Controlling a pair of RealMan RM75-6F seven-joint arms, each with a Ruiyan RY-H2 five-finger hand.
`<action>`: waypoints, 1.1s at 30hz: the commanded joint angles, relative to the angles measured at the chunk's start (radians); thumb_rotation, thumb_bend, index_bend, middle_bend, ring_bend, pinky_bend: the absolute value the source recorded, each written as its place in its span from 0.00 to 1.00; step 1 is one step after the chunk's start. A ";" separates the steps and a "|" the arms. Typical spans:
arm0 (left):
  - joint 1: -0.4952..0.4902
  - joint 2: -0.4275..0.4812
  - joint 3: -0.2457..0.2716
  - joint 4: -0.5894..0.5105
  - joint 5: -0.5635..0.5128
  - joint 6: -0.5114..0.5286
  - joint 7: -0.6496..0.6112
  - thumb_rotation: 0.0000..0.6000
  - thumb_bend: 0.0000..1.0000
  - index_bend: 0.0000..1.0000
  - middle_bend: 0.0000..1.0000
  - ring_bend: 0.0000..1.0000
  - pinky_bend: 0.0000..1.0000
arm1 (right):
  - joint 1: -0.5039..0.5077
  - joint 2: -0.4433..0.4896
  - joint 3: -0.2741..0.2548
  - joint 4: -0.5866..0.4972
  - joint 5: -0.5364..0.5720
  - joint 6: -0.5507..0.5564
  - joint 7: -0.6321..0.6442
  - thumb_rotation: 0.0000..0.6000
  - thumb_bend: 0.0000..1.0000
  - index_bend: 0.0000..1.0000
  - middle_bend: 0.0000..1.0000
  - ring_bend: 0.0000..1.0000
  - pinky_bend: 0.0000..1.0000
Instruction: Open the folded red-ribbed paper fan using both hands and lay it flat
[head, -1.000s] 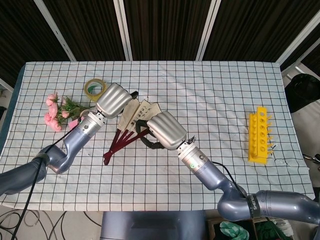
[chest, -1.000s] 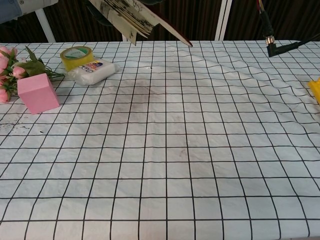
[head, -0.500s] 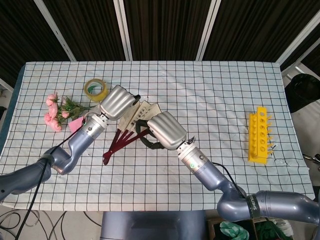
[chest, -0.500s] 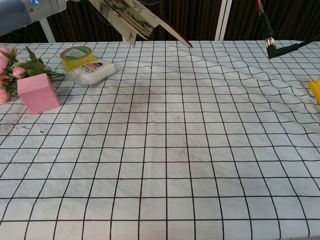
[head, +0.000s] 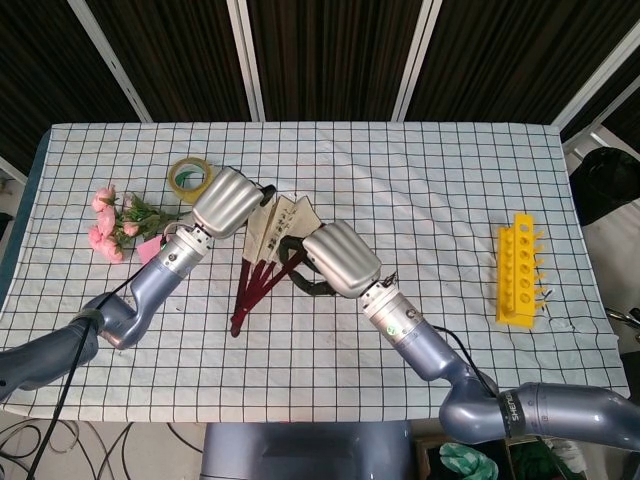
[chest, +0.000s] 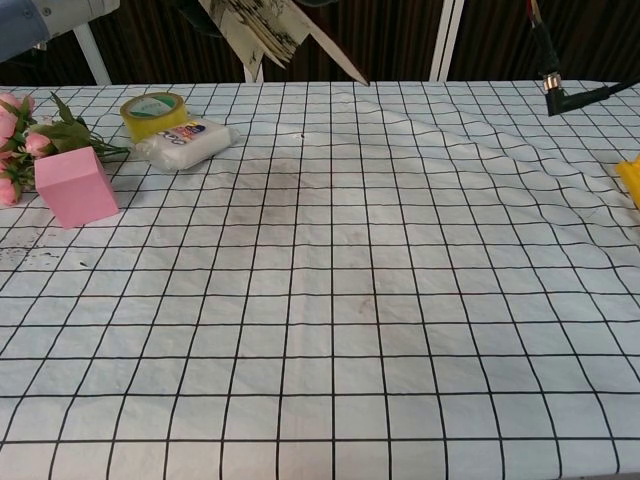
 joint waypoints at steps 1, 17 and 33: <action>0.009 0.016 0.004 -0.012 0.004 0.012 -0.003 1.00 0.44 0.76 0.95 0.89 0.85 | -0.010 0.010 -0.007 0.005 0.003 0.006 -0.001 1.00 0.66 0.93 0.98 1.00 0.92; 0.052 0.097 0.017 -0.068 0.011 0.052 -0.002 1.00 0.44 0.76 0.95 0.89 0.85 | -0.061 0.046 -0.065 0.063 -0.022 0.018 -0.015 1.00 0.66 0.93 0.98 1.00 0.92; 0.081 0.125 0.033 -0.087 0.013 0.063 0.006 1.00 0.44 0.76 0.95 0.89 0.85 | -0.110 0.051 -0.114 0.135 -0.015 0.039 -0.059 1.00 0.66 0.93 0.98 1.00 0.92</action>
